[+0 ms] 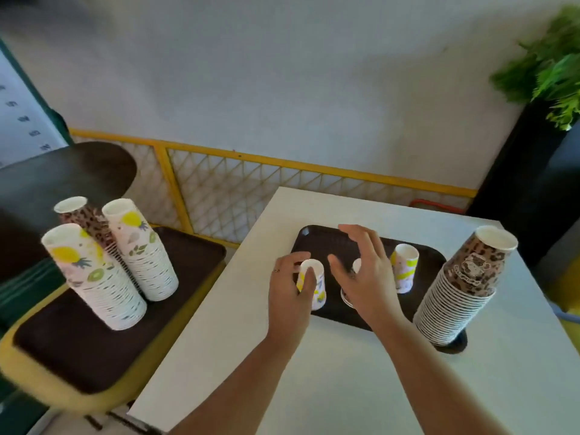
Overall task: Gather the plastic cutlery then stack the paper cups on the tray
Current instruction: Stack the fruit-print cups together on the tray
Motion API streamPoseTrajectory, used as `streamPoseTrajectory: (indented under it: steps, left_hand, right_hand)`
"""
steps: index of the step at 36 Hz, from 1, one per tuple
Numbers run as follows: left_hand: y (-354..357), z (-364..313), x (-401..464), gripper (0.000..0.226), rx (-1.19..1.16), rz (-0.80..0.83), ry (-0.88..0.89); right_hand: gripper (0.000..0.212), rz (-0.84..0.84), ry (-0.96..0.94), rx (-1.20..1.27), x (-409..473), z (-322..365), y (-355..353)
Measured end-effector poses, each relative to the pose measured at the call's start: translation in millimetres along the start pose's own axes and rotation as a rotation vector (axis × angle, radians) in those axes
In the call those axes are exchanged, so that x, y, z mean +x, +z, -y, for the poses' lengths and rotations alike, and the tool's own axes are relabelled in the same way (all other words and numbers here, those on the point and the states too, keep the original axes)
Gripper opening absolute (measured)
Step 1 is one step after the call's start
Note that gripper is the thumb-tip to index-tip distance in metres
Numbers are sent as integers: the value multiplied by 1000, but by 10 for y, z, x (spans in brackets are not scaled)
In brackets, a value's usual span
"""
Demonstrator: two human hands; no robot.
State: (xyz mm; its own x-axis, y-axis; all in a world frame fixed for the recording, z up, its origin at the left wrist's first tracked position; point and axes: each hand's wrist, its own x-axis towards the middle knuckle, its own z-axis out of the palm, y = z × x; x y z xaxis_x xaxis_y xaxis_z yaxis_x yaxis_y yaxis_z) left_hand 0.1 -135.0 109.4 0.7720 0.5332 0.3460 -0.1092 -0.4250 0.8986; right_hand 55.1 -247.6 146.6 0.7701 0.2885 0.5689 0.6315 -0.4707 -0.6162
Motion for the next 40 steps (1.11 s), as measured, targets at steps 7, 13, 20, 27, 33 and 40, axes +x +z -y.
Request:
streamPoseTrajectory:
  steps: [7, 13, 20, 27, 33, 40]
  left_hand:
    - [-730, 133, -39, 27, 125, -128, 33]
    - [-1442, 417, 80, 38, 258, -284, 116]
    - [-2311, 835, 353, 65, 330, -486, -16]
    - [-2957, 1363, 735, 102, 288, -442, -178]
    - [-3159, 1727, 868, 96, 141, -272, -220]
    - [-3190, 1874, 874, 92, 157, -163, -120]
  right_hand:
    - [43, 190, -53, 93, -99, 455, 639]
    - [38, 265, -121, 151, -119, 893, 1219]
    - [37, 280, -133, 192, -54, 1396, 1923]
    - [43, 368, -92, 219, 65, 1864, 2569]
    - [61, 447, -16, 288, 155, 2173, 2995]
    - [77, 469, 69, 381, 182, 2334, 3324]
